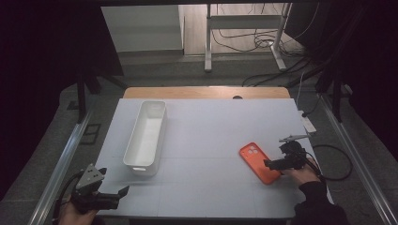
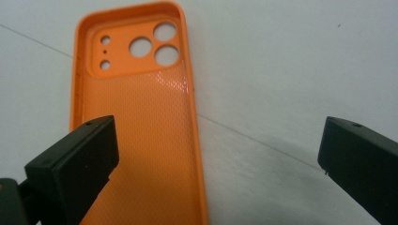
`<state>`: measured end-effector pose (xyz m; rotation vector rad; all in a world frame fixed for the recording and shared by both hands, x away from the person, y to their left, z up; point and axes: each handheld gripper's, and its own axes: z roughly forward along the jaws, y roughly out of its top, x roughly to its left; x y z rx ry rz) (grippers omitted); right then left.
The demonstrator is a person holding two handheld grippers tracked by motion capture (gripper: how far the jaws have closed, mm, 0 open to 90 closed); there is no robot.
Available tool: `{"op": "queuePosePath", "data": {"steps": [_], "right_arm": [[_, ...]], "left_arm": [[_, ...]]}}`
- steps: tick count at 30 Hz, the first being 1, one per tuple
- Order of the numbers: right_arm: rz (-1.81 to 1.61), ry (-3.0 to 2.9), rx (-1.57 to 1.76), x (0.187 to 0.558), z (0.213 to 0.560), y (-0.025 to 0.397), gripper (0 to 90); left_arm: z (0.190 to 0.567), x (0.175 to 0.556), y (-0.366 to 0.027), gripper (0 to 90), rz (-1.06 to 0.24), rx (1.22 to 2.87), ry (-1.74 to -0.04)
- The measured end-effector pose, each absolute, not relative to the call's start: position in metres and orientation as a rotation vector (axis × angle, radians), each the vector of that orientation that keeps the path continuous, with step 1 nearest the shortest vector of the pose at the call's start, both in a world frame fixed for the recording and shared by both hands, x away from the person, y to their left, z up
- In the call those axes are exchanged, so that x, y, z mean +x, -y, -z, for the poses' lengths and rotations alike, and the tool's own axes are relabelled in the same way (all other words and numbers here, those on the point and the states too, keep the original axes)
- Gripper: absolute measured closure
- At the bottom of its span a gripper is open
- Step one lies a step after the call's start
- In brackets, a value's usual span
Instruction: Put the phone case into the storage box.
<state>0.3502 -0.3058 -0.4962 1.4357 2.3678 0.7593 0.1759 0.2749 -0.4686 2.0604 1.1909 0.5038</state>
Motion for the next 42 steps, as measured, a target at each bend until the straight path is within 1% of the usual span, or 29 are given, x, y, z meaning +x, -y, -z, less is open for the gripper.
{"op": "queuePosePath", "data": {"steps": [10, 21, 22, 23, 24, 26, 28, 29, 30, 32, 36, 42], "right_arm": [[-0.668, -2.431, 1.446, 0.353, 0.511, 0.305, 0.0], [-0.604, -2.462, 1.398, 0.352, 0.511, 0.301, 0.1], [-0.6, -2.465, 1.398, 0.353, 0.51, 0.301, 3.2], [-0.6, -2.469, 1.393, 0.352, 0.507, 0.301, 11.8], [-0.608, -2.472, 1.391, 0.352, 0.505, 0.302, 18.4], [-0.626, -2.479, 1.385, 0.352, 0.503, 0.302, 26.6], [-0.621, -2.491, 1.384, 0.351, 0.5, 0.302, 39.6], [-0.631, -2.501, 1.389, 0.352, 0.499, 0.302, 44.6], [-0.635, -2.506, 1.389, 0.352, 0.499, 0.302, 46.1], [-0.64, -2.519, 1.391, 0.352, 0.497, 0.302, 57.8], [-0.667, -2.555, 1.4, 0.353, 0.496, 0.302, 72.2], [-0.677, -2.556, 1.424, 0.355, 0.496, 0.305, 85.5]], "left_arm": [[0.468, 0.176, -0.275, 0.9, -0.505, 2.065, -1.187], [0.469, 0.176, -0.274, 1.0, -0.504, 2.067, -1.186], [0.469, 0.176, -0.274, 1.0, -0.504, 2.068, -1.186], [0.469, 0.176, -0.274, 1.0, -0.504, 2.069, -1.185], [0.469, 0.176, -0.274, 1.0, -0.505, 2.07, -1.184], [0.469, 0.176, -0.274, 1.1, -0.507, 2.071, -1.183], [0.469, 0.176, -0.274, 1.1, -0.508, 2.072, -1.181], [0.469, 0.176, -0.274, 1.1, -0.508, 2.073, -1.181], [0.469, 0.176, -0.274, 1.1, -0.508, 2.073, -1.181], [0.469, 0.176, -0.274, 1.1, -0.507, 2.075, -1.179], [0.469, 0.176, -0.274, 1.1, -0.507, 2.077, -1.178], [0.469, 0.176, -0.273, 1.2, -0.504, 2.078, -1.176]]}}
